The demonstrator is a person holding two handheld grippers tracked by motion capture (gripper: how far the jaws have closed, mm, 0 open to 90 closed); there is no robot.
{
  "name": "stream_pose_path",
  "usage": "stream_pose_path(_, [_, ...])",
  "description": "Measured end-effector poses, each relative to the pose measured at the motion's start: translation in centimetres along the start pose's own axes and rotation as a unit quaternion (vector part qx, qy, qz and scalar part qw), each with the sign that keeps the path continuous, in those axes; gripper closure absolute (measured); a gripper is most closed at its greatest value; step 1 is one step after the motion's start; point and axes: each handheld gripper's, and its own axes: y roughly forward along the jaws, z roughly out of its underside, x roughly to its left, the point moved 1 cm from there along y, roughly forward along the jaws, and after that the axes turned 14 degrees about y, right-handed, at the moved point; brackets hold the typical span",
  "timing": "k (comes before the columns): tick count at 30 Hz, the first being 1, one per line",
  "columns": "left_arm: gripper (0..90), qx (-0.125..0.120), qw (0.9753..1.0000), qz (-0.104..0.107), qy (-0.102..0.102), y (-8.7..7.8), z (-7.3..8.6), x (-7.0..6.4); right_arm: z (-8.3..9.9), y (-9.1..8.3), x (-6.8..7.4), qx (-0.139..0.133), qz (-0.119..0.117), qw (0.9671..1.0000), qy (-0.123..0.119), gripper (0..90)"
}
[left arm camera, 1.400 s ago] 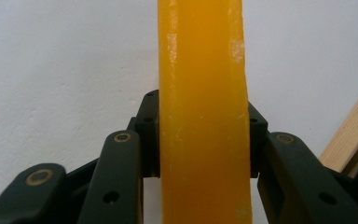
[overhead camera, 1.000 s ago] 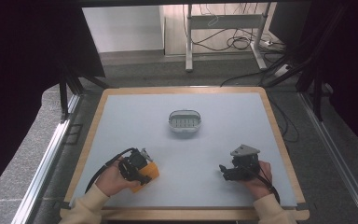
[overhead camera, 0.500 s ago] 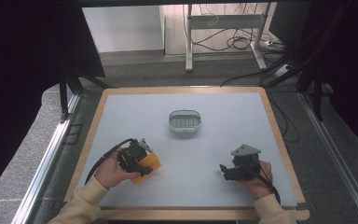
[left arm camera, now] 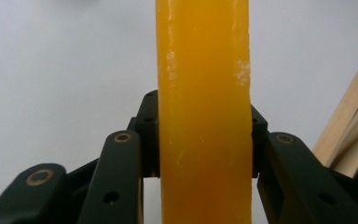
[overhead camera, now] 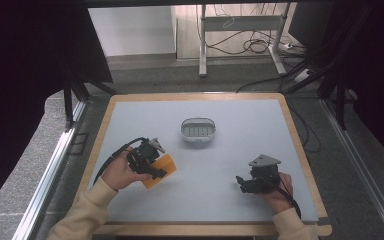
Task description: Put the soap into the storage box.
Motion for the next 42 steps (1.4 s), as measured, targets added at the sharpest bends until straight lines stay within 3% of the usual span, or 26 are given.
stream_pose_path(14, [61.9,0.002,0.9999,0.002,0.016,0.0,-1.5,1.0,0.1,0.3,0.1,0.009,0.001,1.0,-0.004,9.8])
stream_pose_path(22, [61.9,-0.002,0.9996,-0.011,0.025,0.1,-2.2,1.7,0.0,0.2,0.4,-0.001,-0.001,1.0,-0.008,9.8])
stream_pose_path(42, [61.9,0.003,0.9996,-0.013,0.025,0.9,-3.4,3.2,0.1,0.3,0.4,0.003,-0.004,1.0,-0.006,9.8])
